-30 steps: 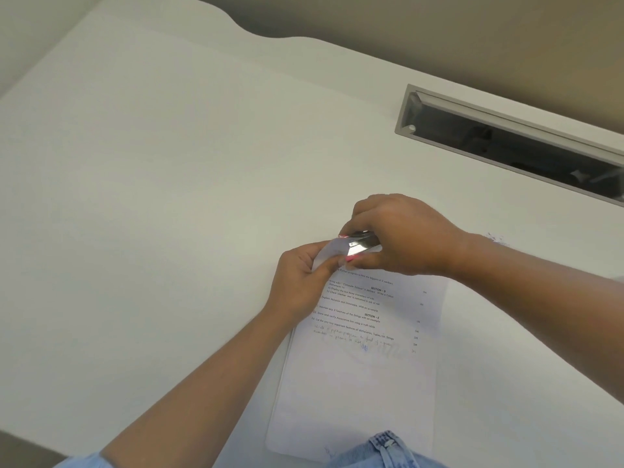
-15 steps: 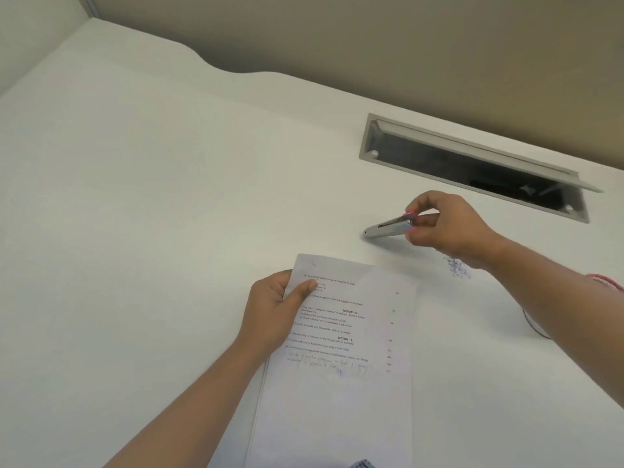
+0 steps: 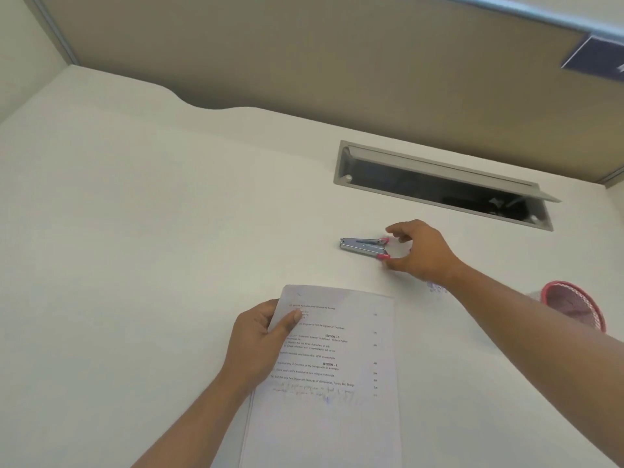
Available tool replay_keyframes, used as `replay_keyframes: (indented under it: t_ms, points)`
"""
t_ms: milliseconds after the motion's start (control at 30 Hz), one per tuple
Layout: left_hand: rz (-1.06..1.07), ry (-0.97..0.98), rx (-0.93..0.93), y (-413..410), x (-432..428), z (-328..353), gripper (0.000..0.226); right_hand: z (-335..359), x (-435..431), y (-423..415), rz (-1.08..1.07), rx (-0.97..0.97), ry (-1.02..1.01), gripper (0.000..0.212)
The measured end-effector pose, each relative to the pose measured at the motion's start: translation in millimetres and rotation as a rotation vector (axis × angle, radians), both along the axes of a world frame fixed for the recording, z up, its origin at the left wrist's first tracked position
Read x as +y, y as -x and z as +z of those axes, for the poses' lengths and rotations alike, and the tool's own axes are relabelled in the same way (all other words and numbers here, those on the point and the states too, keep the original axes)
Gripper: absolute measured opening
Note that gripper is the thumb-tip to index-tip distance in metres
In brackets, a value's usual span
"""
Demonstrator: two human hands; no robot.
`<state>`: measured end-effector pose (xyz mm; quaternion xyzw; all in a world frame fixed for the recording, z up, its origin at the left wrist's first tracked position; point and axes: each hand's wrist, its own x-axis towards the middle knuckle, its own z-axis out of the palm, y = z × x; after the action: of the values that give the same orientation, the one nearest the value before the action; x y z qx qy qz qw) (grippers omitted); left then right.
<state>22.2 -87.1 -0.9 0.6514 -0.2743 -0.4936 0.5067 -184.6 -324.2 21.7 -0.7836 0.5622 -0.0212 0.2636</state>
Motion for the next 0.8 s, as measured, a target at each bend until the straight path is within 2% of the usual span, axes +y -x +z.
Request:
replay_keyframes:
  t_ms: [100, 167, 267, 367, 467, 533, 600, 667, 800]
  points:
    - [-0.021, 0.002, 0.02, 0.8, 4.4, 9.5, 0.018, 24.2, 27.0, 7.9, -0.179, -0.159, 0.045, 0.053]
    - [-0.016, 0.01, 0.001, 3.6, 9.2, 14.6, 0.025, 43.9, 59.8, 15.2, -0.332, -0.381, -0.081, 0.034]
    - [0.004, 0.078, -0.074, 12.7, 23.3, 35.3, 0.026, 76.2, 127.0, 21.8, -0.426, -0.649, -0.323, 0.017]
    - [-0.006, 0.236, -0.206, 25.0, 36.9, 65.1, 0.026, 110.7, 187.9, 21.4, -0.465, -0.853, -0.517, 0.016]
    - [-0.073, 0.534, -0.516, 35.7, 51.4, 95.1, 0.033, 141.7, 232.7, 17.9, -0.482, -1.019, -0.667, 0.033]
    - [-0.124, 0.755, -0.707, 38.7, 60.2, 108.7, 0.038, 157.9, 249.8, 15.9, -0.44, -1.079, -0.715, 0.036]
    - [-0.129, 0.886, -0.833, 41.5, 67.8, 120.6, 0.033, 170.5, 261.8, 15.4, -0.374, -1.11, -0.73, 0.036]
    - [-0.098, 0.949, -0.916, 45.4, 75.8, 133.6, 0.02, 179.0, 271.5, 15.9, -0.339, -1.115, -0.714, 0.036]
    - [-0.048, 1.005, -1.01, 51.5, 87.8, 152.5, 0.018, 187.1, 284.9, 18.6, -0.281, -1.114, -0.697, 0.027]
